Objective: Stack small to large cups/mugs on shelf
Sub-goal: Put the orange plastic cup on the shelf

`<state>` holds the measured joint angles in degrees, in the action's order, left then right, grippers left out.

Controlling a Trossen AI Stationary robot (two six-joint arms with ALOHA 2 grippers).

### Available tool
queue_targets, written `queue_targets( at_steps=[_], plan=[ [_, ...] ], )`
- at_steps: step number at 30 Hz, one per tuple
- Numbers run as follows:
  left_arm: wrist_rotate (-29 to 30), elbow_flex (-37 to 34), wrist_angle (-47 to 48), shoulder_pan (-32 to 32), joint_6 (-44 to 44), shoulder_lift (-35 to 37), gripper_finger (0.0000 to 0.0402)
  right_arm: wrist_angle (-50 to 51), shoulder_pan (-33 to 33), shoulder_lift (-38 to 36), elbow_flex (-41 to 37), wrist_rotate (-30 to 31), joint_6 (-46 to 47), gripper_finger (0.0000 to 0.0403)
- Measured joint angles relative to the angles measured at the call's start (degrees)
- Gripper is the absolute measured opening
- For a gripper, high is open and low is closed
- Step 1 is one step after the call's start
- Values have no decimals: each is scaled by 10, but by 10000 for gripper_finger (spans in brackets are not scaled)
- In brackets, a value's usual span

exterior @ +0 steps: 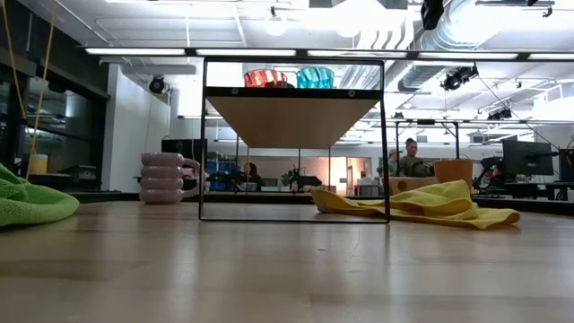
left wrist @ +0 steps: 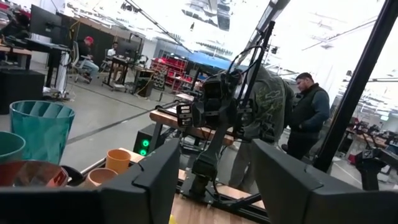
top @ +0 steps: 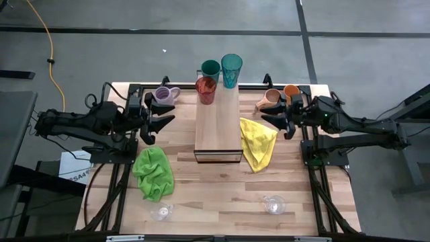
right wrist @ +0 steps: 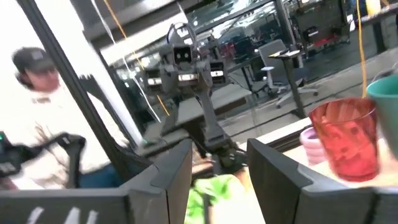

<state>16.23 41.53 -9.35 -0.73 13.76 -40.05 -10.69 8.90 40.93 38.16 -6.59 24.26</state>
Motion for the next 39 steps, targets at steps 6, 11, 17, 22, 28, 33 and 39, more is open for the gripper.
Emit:
queue_targets(
  at_steps=[6, 11, 17, 22, 28, 33, 39],
  plan=[
    [0, 0, 0, 0, 0, 0, 173, 91, 28, 16, 34, 101, 106, 146],
    [0, 0, 1, 0, 0, 0, 173, 359, 101, 91, 152, 180, 174, 146],
    [0, 0, 1, 0, 0, 0, 172, 653, 202, 205, 266, 304, 245, 146],
    [0, 0, 2, 0, 0, 0, 172, 723, 272, 266, 265, 355, 346, 146],
    [0, 0, 5, 0, 0, 0, 172, 726, 326, 303, 217, 360, 410, 146],
    [0, 0, 5, 0, 0, 0, 172, 721, 355, 300, 186, 358, 446, 146],
    [0, 0, 5, 0, 0, 0, 172, 702, 359, 283, 182, 355, 438, 146]
  ],
)
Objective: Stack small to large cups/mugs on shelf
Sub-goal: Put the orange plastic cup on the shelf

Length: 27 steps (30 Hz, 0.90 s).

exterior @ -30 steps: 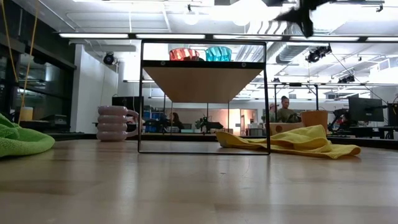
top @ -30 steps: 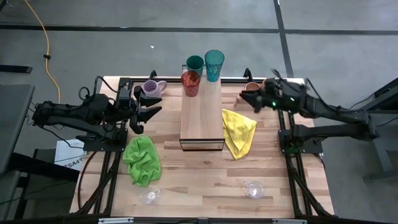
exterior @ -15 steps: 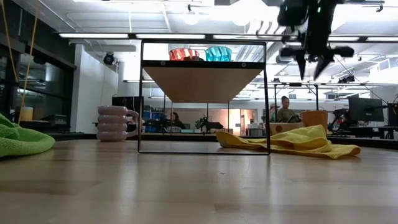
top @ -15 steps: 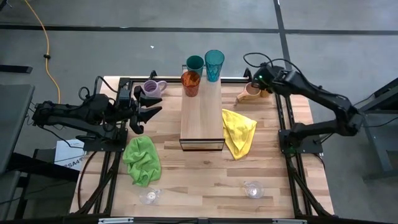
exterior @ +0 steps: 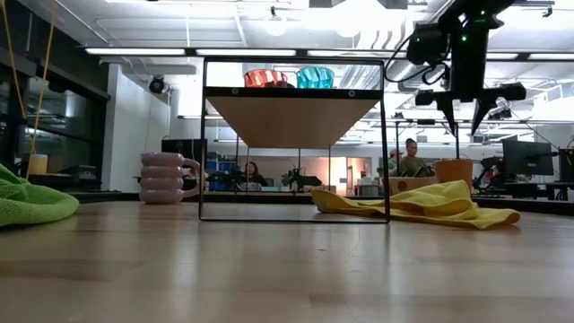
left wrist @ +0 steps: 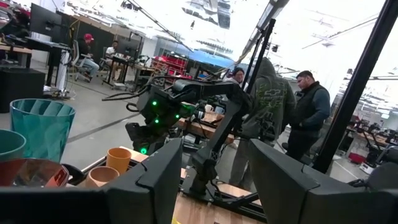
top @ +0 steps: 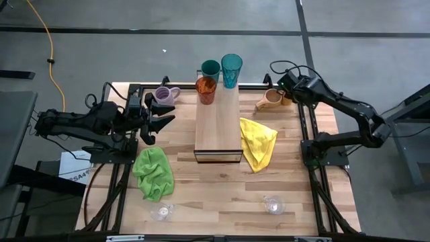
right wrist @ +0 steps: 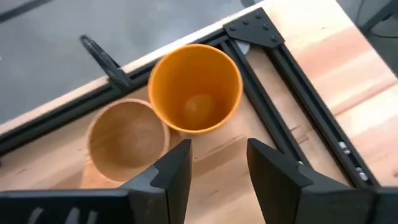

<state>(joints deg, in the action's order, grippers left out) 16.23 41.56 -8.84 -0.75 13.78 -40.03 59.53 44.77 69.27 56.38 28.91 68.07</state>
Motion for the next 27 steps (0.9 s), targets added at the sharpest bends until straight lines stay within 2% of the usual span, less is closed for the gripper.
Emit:
queue_targets(
  at_steps=[27],
  plan=[
    [14, 0, 0, 0, 0, 0, 172, -9, 0, -13, 0, 8, -11, 146]
  ],
)
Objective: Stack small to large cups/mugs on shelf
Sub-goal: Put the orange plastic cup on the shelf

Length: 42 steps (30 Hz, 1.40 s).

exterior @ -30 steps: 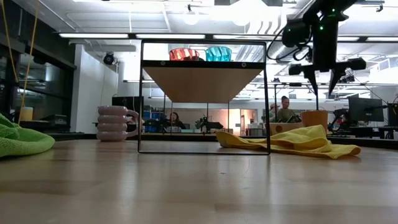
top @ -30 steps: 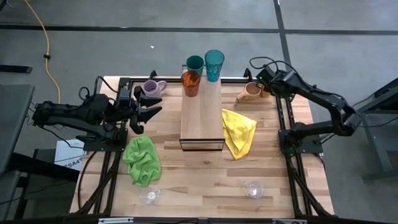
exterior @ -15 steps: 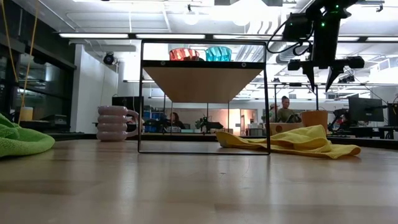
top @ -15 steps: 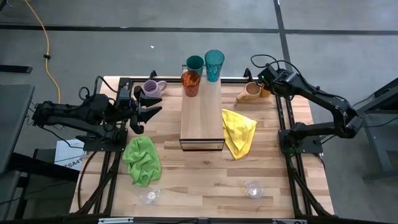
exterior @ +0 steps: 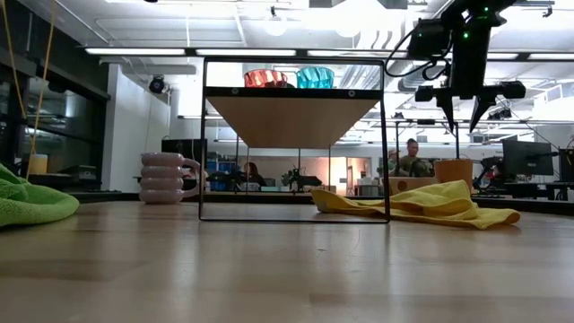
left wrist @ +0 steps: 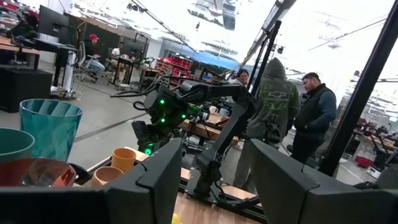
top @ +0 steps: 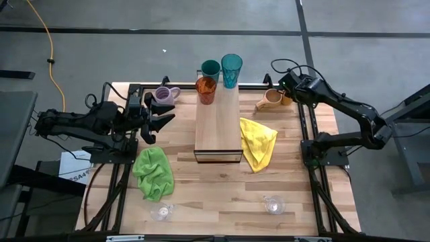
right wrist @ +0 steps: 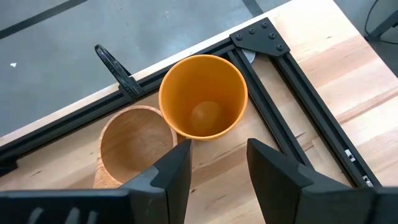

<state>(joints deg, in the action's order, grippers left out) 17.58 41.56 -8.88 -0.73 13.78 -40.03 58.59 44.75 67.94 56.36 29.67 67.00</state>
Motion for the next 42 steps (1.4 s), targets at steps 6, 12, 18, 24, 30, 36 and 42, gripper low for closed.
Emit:
queue_targets(
  at_steps=[6, 12, 18, 24, 30, 36, 42],
  plan=[
    [0, 0, 0, 0, 0, 0, 172, 0, 0, 0, 0, 0, 0, 146],
    [0, 0, 0, 0, 0, 0, 172, 0, 0, 0, 0, 0, 0, 146],
    [1, 0, 0, 0, 0, 0, 172, 0, 0, 0, 0, 1, 0, 146],
    [1, 0, 0, 0, 0, 0, 172, -1, 0, 0, 0, 4, 0, 146],
    [1, 0, 0, 0, 2, 0, 172, -16, 0, 0, 0, -16, -9, 146],
    [1, 0, 0, 0, 2, 0, 172, -92, -40, -28, 0, -63, -152, 146],
    [1, 0, 0, 0, 1, 0, 172, -163, -134, -121, 0, -154, -336, 146]
  ],
)
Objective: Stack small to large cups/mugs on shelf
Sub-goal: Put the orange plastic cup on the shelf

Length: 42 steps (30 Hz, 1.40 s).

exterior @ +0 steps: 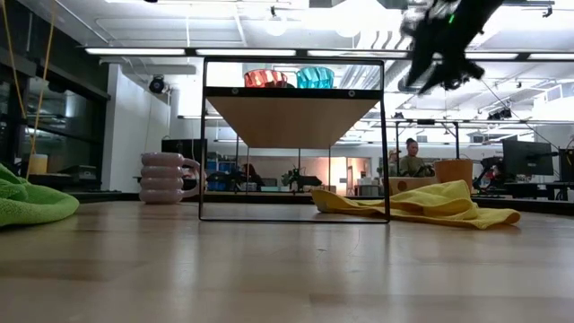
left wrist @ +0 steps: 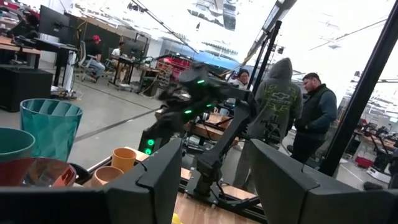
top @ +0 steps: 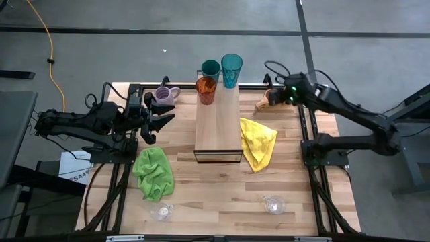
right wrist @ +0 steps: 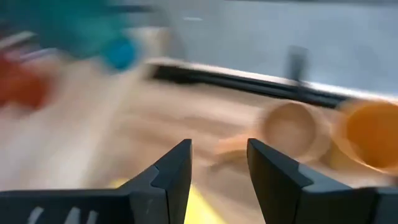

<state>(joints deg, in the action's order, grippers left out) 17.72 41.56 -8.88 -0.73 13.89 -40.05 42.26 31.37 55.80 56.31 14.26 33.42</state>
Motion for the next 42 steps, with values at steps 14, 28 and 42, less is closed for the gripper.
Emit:
queue_targets(
  at_steps=[14, 28, 42],
  plan=[
    [14, 0, 0, 0, -1, 0, 172, -12, -82, -94, 0, 138, 63, 146],
    [14, 0, 0, 0, 1, 0, 172, 128, 171, 125, 0, 158, 324, 146],
    [15, 0, -1, 0, 1, 0, 172, 155, 195, 229, 0, 172, 457, 146]
  ],
)
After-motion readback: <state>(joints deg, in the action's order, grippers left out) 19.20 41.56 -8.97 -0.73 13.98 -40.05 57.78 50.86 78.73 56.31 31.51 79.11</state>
